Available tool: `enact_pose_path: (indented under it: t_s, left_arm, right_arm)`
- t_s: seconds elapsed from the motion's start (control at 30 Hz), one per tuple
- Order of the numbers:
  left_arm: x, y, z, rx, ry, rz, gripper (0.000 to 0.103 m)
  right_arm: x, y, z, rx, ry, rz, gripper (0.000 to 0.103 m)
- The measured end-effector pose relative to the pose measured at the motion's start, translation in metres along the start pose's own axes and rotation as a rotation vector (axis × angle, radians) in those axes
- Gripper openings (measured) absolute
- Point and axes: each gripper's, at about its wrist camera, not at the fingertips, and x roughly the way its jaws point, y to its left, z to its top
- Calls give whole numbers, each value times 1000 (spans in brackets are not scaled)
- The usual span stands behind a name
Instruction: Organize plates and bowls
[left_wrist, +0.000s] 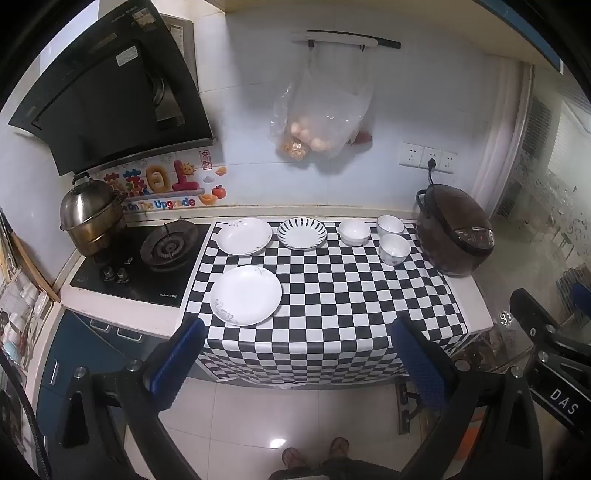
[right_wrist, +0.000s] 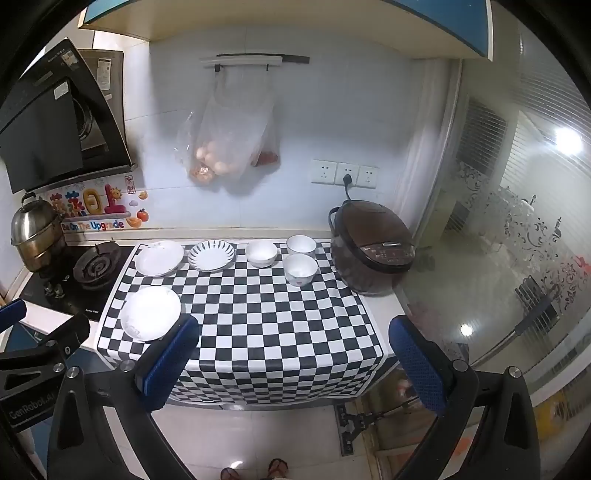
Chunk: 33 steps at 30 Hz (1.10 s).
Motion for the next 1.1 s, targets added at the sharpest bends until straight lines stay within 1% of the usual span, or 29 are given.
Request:
enact_pose_path:
  t_s: [0.17,0.23,0.37,0.43,1.1]
  left_arm:
    - [-1,1,1,-3,0,0,103]
    - [-1,6,2,-7,4,1,103]
    - [2,14,2,-9,1,12,103]
    - [0,4,-3,-7,-10,27,103]
    - [-8,8,-1,-7,-9,26,103]
  right_arm:
    - [-1,0,-1,2,-2,3,103]
    - [1,6,-1,-5,3,0,103]
    - [1,6,-1,-3,11,10,103]
    - [-2,8,-1,2,12,10,103]
    - [-1,4,-4,29,22,57,103]
